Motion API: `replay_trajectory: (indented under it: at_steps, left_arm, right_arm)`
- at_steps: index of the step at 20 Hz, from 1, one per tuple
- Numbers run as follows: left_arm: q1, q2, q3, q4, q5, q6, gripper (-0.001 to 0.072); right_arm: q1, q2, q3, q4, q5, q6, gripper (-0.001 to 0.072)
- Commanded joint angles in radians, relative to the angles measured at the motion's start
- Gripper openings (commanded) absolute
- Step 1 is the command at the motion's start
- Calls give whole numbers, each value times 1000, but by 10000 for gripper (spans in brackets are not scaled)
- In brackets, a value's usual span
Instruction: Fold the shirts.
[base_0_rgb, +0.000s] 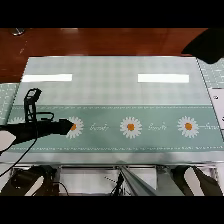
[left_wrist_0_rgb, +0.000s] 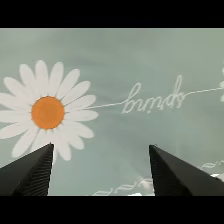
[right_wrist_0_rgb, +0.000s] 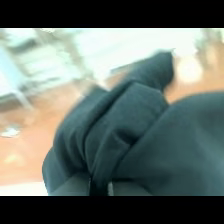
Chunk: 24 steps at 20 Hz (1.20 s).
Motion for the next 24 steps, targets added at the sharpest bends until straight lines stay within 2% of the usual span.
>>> replay_trajectory:
  at_steps: [1,4,6,8,11,15,18,20,22,23,24]
  left_arm:
    - [-8,18,-16,-65,64,1,701]
    - [-8,18,-16,-84,103,1,702]
    - [-8,17,-16,-84,104,1,702]
    - [-8,17,-16,-84,104,1,702]
    - [-8,17,-16,-84,103,1,701]
    - [-5,18,-13,-60,103,56,702]
    - [20,18,-6,-50,102,54,702]
    - [23,17,-6,-51,93,54,701]
    - [23,17,-7,-78,92,54,701]
    - [23,17,-7,-90,92,54,701]
    - [23,17,-7,-100,92,54,701]
  right_arm:
    - [70,14,92,114,109,-9,37]
    - [262,13,72,-7,198,16,38]
    - [426,13,16,-103,193,63,38]
    - [593,13,-85,-149,135,91,38]
    - [868,-12,-304,-229,-39,147,38]
    - [1114,-208,-483,-360,-203,250,38]
    - [1170,-421,-484,-345,-259,255,38]
    - [1173,-539,-484,-251,-283,253,39]
    - [1175,-630,-484,-111,-293,196,41]
    - [1175,-657,-484,-54,-296,161,170]
    - [1171,-670,-483,-2,-286,115,551]
